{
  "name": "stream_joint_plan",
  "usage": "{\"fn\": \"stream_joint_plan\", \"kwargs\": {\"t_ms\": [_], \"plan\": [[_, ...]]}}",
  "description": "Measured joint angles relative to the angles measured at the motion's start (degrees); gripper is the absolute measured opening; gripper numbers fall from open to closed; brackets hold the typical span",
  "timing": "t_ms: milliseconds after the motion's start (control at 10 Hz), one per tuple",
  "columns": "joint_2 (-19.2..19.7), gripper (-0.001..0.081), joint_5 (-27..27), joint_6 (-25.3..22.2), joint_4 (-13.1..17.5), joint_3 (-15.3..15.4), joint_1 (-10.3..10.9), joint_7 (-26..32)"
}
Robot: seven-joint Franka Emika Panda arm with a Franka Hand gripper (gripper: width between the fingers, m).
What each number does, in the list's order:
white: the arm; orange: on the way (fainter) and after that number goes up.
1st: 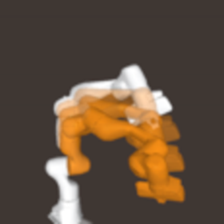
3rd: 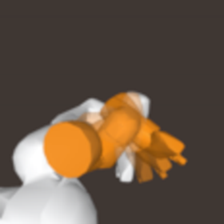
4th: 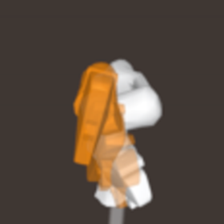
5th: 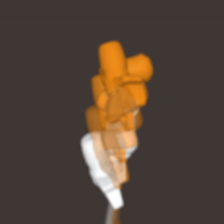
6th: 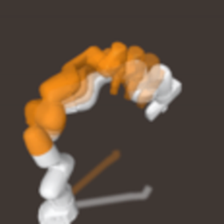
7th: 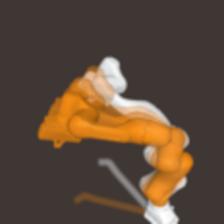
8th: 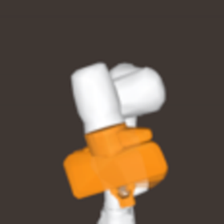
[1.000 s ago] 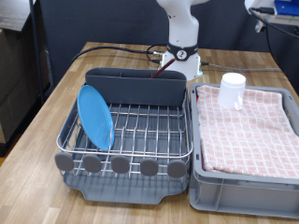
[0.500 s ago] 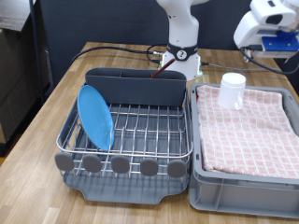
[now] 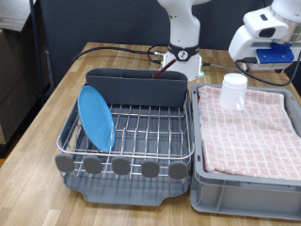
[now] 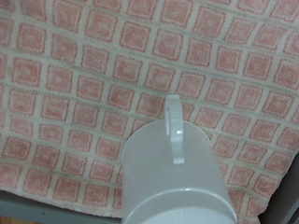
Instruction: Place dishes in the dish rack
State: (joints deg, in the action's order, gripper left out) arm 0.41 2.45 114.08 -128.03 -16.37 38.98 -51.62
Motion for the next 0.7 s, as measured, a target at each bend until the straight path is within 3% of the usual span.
{"fn": "stream_joint_plan", "kwargs": {"t_ms": [700], "plan": [[5.4,0.0803,-5.4,5.7,-2.2,-2.0,-0.6,3.3]]}}
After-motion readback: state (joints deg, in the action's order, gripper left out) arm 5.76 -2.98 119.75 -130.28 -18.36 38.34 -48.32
